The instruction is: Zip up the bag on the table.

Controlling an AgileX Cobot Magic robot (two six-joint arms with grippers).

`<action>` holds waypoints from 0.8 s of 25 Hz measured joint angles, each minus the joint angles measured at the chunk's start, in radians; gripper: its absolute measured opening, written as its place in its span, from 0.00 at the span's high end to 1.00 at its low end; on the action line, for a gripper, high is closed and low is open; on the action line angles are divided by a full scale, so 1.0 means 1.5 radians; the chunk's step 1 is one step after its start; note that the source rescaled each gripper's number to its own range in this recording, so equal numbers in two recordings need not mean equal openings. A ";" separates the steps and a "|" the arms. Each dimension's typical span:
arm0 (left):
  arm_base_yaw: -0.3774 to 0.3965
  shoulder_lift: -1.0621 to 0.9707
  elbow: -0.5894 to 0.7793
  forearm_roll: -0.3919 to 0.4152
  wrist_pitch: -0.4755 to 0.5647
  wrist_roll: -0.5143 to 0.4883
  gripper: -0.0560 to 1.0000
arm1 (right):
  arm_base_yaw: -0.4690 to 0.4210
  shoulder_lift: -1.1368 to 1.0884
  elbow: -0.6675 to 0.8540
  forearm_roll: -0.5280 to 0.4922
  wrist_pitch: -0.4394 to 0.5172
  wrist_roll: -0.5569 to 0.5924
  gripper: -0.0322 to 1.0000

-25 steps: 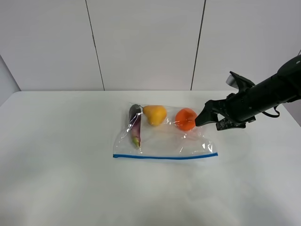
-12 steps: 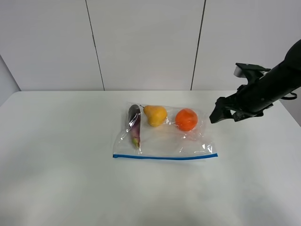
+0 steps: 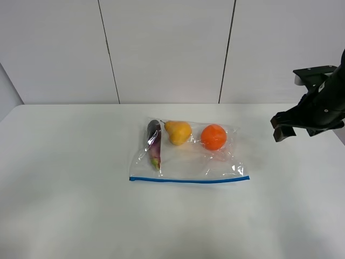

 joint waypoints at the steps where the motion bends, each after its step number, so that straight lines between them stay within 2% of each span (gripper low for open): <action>1: 0.000 0.000 0.000 0.000 0.000 0.000 0.32 | 0.000 -0.010 0.000 -0.001 0.005 0.000 0.00; 6: 0.000 0.000 0.000 0.000 0.000 0.000 0.32 | 0.000 -0.062 0.000 0.004 0.022 -0.008 0.00; 15: 0.000 0.000 0.000 0.000 0.000 0.000 0.32 | 0.000 -0.227 0.000 0.072 0.026 -0.033 0.00; 20: 0.000 0.000 0.000 0.000 0.000 0.000 0.32 | 0.000 -0.340 0.000 0.090 0.051 -0.035 0.00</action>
